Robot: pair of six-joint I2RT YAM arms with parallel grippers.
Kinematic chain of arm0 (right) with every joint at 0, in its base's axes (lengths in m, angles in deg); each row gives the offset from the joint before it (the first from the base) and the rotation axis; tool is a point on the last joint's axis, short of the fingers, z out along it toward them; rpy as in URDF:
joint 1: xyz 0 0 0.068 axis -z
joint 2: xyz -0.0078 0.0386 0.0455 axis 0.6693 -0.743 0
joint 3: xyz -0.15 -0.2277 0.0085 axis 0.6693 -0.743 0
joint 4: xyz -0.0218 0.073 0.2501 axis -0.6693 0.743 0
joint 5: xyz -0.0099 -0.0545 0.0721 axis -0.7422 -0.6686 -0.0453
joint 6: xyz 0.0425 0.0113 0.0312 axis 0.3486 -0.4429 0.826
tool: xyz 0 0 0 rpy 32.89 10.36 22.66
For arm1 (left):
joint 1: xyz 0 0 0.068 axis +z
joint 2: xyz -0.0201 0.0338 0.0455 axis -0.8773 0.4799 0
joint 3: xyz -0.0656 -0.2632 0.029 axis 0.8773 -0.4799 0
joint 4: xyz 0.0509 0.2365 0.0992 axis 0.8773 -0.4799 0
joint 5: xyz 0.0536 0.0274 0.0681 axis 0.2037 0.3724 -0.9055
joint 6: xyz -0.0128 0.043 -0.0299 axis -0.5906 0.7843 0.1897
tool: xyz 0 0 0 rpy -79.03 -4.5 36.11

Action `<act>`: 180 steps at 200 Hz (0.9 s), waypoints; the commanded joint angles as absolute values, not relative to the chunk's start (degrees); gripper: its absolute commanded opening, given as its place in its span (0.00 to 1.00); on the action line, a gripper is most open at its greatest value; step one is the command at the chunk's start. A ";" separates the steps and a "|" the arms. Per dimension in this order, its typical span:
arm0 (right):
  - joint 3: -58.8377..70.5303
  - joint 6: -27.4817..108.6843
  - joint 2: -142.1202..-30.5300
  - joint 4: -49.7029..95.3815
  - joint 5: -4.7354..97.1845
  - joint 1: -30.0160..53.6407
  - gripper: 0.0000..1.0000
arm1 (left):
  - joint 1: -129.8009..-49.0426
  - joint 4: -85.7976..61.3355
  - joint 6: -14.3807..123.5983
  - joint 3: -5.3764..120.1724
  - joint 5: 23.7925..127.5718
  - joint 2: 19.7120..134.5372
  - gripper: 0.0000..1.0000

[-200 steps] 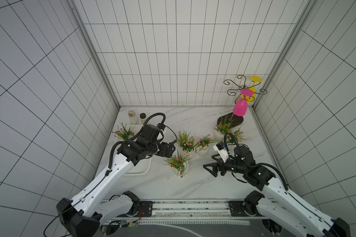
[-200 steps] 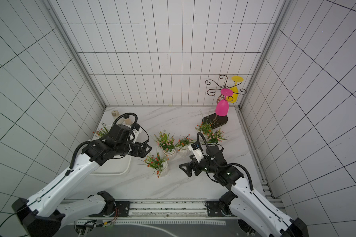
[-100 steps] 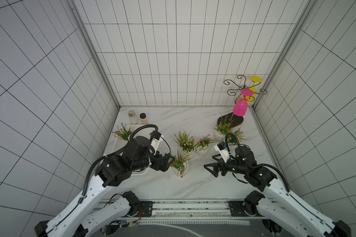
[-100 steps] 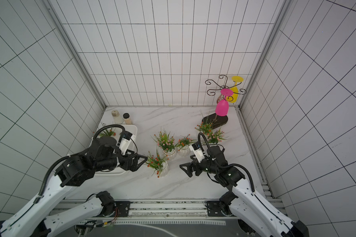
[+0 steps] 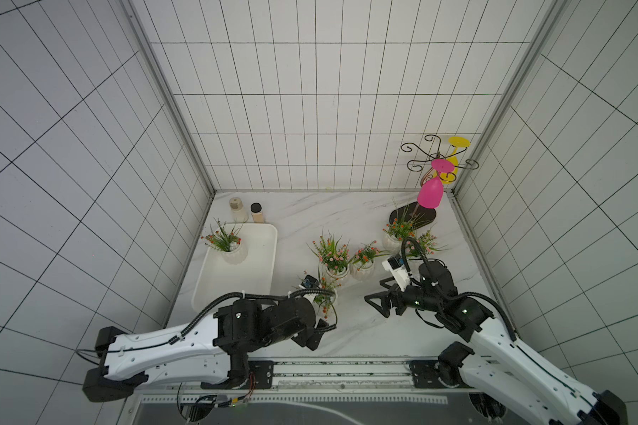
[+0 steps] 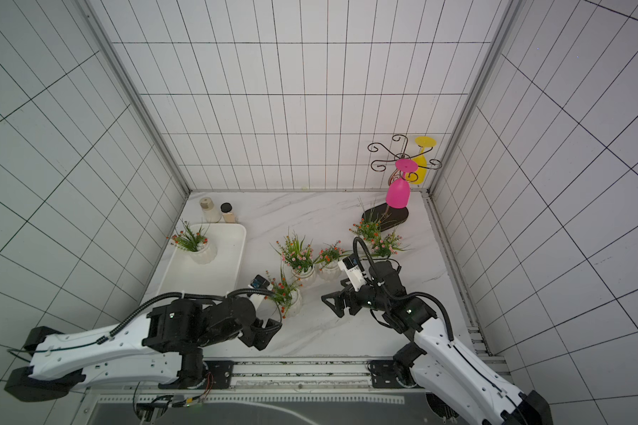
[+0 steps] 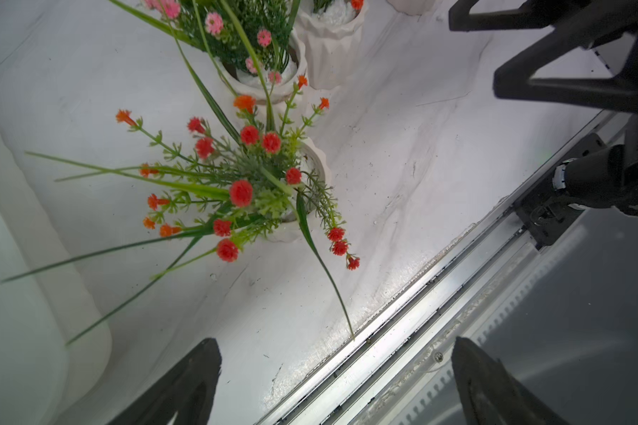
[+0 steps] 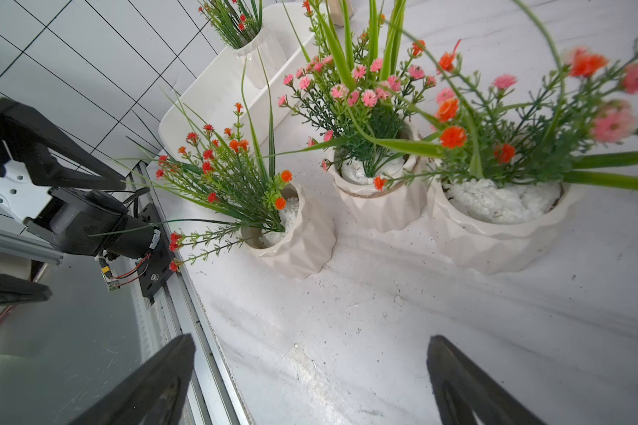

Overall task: Put the potted gypsophila into the storage box
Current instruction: Pick up the baby's breath potted plant from the center of the board.

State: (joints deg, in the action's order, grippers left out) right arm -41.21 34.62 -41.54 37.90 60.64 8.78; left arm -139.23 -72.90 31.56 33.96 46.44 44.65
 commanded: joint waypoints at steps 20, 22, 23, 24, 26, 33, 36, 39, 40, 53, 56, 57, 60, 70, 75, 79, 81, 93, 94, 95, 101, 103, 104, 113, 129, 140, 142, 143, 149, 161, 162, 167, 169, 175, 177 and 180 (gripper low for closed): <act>-37.69 34.84 -41.51 37.17 61.36 9.49 0.99 | -143.48 -66.93 22.77 27.67 41.83 45.00 0.97; -37.69 34.89 -41.49 37.16 61.36 9.45 0.99 | -143.49 -66.77 22.67 27.35 41.96 45.08 0.97; -37.69 34.90 -41.54 37.11 61.33 9.43 0.99 | -143.50 -66.64 22.68 27.22 41.99 45.19 0.97; -37.69 34.95 -41.56 37.09 61.31 9.46 0.99 | -143.50 -66.58 22.65 27.07 42.00 45.24 0.97; -37.75 34.98 -41.57 37.02 61.30 9.44 0.99 | -143.57 -66.29 22.55 26.85 42.00 45.38 0.97; -37.77 35.04 -41.70 36.89 61.43 9.49 0.99 | -143.84 -65.31 22.04 25.91 41.65 45.69 0.97; -37.77 35.08 -41.73 36.77 61.39 9.42 0.99 | -144.00 -64.84 21.77 25.53 41.28 45.72 0.97; -37.77 35.10 -41.84 36.73 61.38 9.47 0.99 | -144.10 -64.34 21.59 25.07 40.99 45.66 0.97; -37.77 35.09 -41.84 36.72 61.43 9.48 0.99 | -144.06 -64.20 21.44 24.94 40.93 45.65 0.97; -37.91 35.47 -42.00 36.39 61.57 9.49 0.99 | -144.08 -60.93 20.51 22.64 39.54 45.09 0.97; -37.93 35.56 -42.02 36.24 61.56 9.49 0.99 | -144.07 -59.99 20.50 22.09 39.22 44.89 0.97; -37.94 35.58 -42.02 36.21 61.56 9.49 0.99 | -144.09 -59.47 20.55 21.82 39.12 44.87 0.97; -37.99 35.67 -42.02 36.07 61.65 9.47 0.99 | -144.11 -58.13 20.51 21.22 38.86 44.73 0.97; -38.17 36.08 -42.06 35.62 61.73 9.42 0.99 | -144.11 -54.73 20.09 19.37 37.40 44.50 0.97; -38.21 36.26 -42.10 35.42 61.76 9.49 0.99 | -144.08 -53.07 19.99 18.47 36.50 44.41 0.97; -38.21 36.32 -42.18 35.32 61.78 9.41 0.99 | -144.01 -51.93 19.82 17.87 35.70 44.40 0.97; -38.21 36.38 -42.24 35.24 61.81 9.47 1.00 | -143.98 -51.55 19.67 17.67 35.33 44.47 0.97; -38.13 36.53 -42.54 35.16 61.74 9.49 0.99 | -143.81 -49.18 19.58 16.71 33.22 44.90 0.97; -38.13 36.55 -42.54 35.15 61.74 9.49 0.99 | -143.79 -49.06 19.60 16.63 33.09 44.92 0.97; -38.17 36.56 -42.54 35.14 61.74 9.49 0.99 | -143.73 -48.91 19.70 16.55 32.98 44.97 0.97; -38.05 36.56 -42.60 35.11 61.74 9.50 0.99 | -143.45 -48.26 19.88 16.41 32.10 45.49 0.97; -38.04 36.60 -42.62 35.12 61.71 9.56 0.99 | -143.38 -48.17 19.95 16.45 31.77 45.76 0.97; -38.04 36.63 -42.63 35.13 61.72 9.53 0.99 | -143.35 -48.16 19.96 16.41 31.62 45.87 0.97; -38.01 36.77 -42.80 35.06 61.56 9.50 0.99 | -142.72 -48.35 19.89 16.40 30.30 46.97 0.97; -38.12 36.97 -43.07 34.74 61.42 9.50 0.99 | -140.06 -46.92 20.14 16.33 31.24 48.99 0.97; -38.12 37.02 -43.49 34.35 61.38 9.52 0.99 | -138.89 -45.20 20.64 16.14 31.60 50.17 0.97; -38.12 37.08 -43.55 34.27 61.41 9.55 0.99 | -138.79 -44.90 20.91 16.18 31.65 50.33 0.97; -38.12 37.09 -43.57 34.26 61.39 9.52 0.99 | -138.73 -44.68 21.10 16.19 31.64 50.40 0.97; -38.00 37.10 -43.85 34.09 61.49 9.50 0.99 | -138.43 -43.66 21.75 16.04 31.59 50.97 0.97; -37.95 37.10 -44.29 33.78 61.49 9.51 0.99 | -137.62 -41.95 22.34 15.87 31.41 51.80 0.97; -37.95 37.10 -44.34 33.75 61.53 9.50 0.99 | -137.49 -41.84 22.39 15.86 31.48 51.88 0.97; -37.86 37.10 -44.48 33.58 61.54 9.51 0.99 | -136.64 -41.58 22.26 15.86 31.80 52.35 0.97; -37.86 37.10 -44.48 33.55 61.51 9.50 0.99 | -136.23 -41.49 22.20 15.81 32.03 52.50 0.97; -37.82 37.10 -44.68 33.39 61.49 9.50 0.99 | -135.14 -41.23 22.30 15.76 32.96 53.12 0.97; -37.78 37.10 -44.66 33.33 61.46 9.56 0.99 | -134.77 -41.08 22.40 15.82 33.31 53.29 0.97; -37.84 37.10 -44.72 33.22 61.39 9.53 0.99 | -134.32 -40.85 22.81 15.77 33.72 53.60 0.97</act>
